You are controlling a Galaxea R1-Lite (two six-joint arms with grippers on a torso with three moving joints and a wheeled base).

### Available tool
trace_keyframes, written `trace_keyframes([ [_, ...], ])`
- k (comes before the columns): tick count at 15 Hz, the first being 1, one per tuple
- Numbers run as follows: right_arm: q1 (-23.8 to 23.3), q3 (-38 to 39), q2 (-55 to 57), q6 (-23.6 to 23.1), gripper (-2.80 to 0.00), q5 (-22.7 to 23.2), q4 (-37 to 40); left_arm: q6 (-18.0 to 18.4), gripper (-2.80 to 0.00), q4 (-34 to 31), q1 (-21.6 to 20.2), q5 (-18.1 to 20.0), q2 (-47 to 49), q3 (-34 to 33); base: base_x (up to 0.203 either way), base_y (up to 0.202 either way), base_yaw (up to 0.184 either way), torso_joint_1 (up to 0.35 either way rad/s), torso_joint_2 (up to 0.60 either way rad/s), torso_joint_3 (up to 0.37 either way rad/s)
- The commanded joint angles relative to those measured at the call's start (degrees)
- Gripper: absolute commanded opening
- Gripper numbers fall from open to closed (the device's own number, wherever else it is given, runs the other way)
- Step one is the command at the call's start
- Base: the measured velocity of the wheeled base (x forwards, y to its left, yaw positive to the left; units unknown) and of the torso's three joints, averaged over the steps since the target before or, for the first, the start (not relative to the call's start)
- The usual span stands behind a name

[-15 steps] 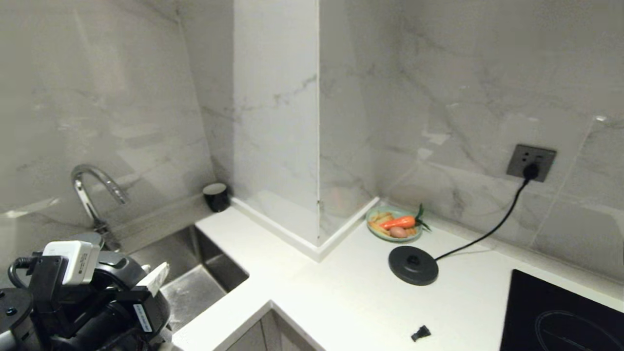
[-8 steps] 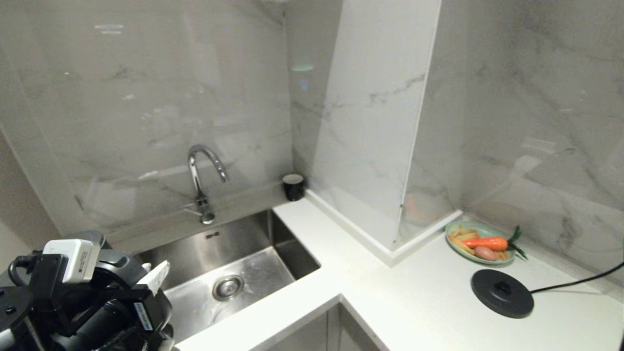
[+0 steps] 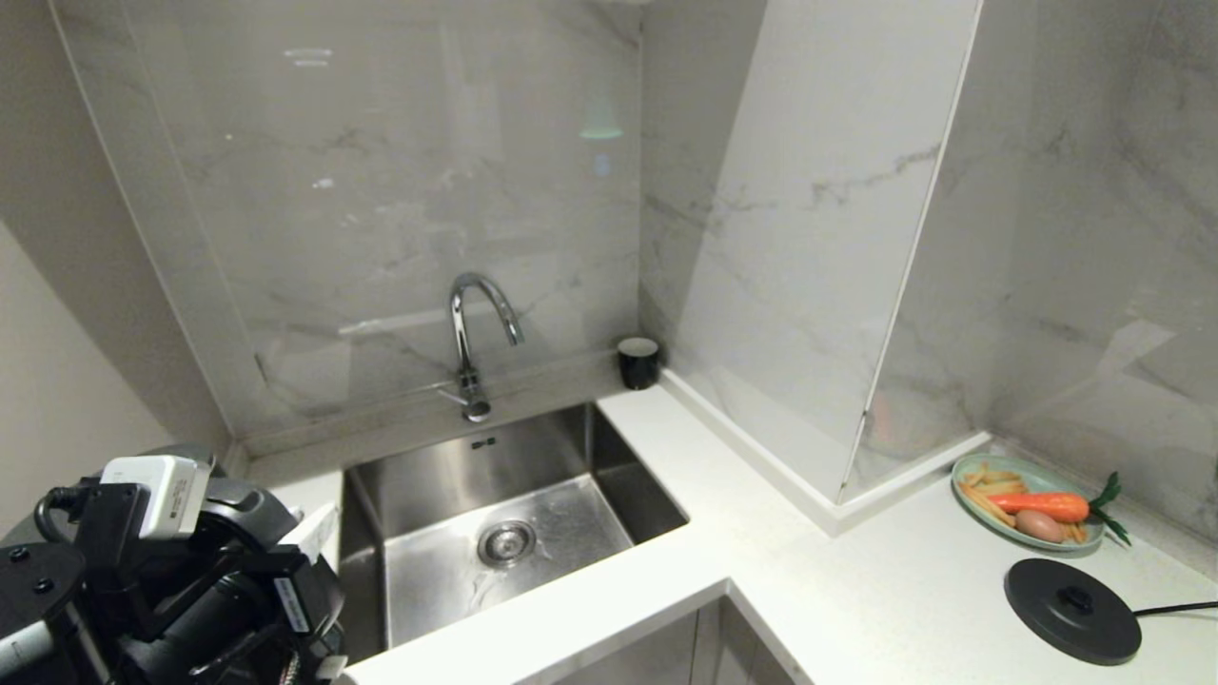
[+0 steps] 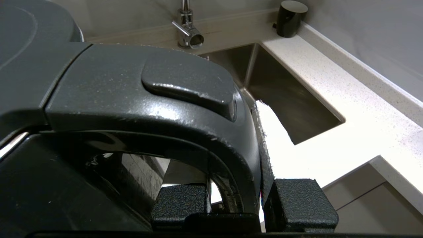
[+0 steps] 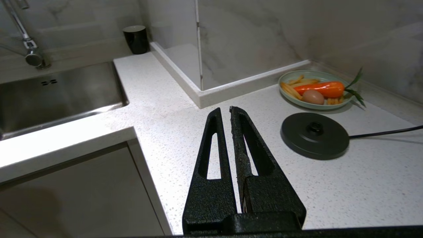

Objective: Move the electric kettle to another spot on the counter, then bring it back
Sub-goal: Place it by the sink

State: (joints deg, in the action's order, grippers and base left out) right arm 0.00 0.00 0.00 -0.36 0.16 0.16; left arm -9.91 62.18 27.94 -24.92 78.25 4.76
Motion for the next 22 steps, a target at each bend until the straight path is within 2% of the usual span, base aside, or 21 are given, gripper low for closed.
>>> trace_keyframes([
  [1,0.0,0.0,0.0,0.01,-2.8,0.01,0.02,0.08,-2.8,0.47,-1.18,-0.22,3.48,1.58,0.0,0.0,0.0,0.0,0.0,0.0],
  [7,0.0,0.0,0.0,0.01,-2.8,0.01,0.02,0.58,-2.8,1.01,-10.39,-0.21,16.58,10.41,0.0,0.0,0.0,0.0,0.0,0.0],
  [10,0.0,0.0,0.0,0.01,-2.8,0.01,0.02,0.7,-2.8,3.61,-13.72,-0.25,24.54,14.93,0.0,0.0,0.0,0.0,0.0,0.0],
  [14,0.0,0.0,0.0,0.01,-2.8,0.01,0.02,1.6,-2.8,11.87,-15.9,-0.46,35.09,17.51,0.0,0.0,0.0,0.0,0.0,0.0],
  [19,0.0,0.0,0.0,0.01,-2.8,0.01,0.02,3.94,-2.8,24.66,-18.65,-0.07,44.46,16.74,0.0,0.0,0.0,0.0,0.0,0.0],
  [22,0.0,0.0,0.0,0.01,-2.8,0.01,0.02,4.63,-2.8,25.47,-20.25,0.8,47.85,16.6,0.0,0.0,0.0,0.0,0.0,0.0],
])
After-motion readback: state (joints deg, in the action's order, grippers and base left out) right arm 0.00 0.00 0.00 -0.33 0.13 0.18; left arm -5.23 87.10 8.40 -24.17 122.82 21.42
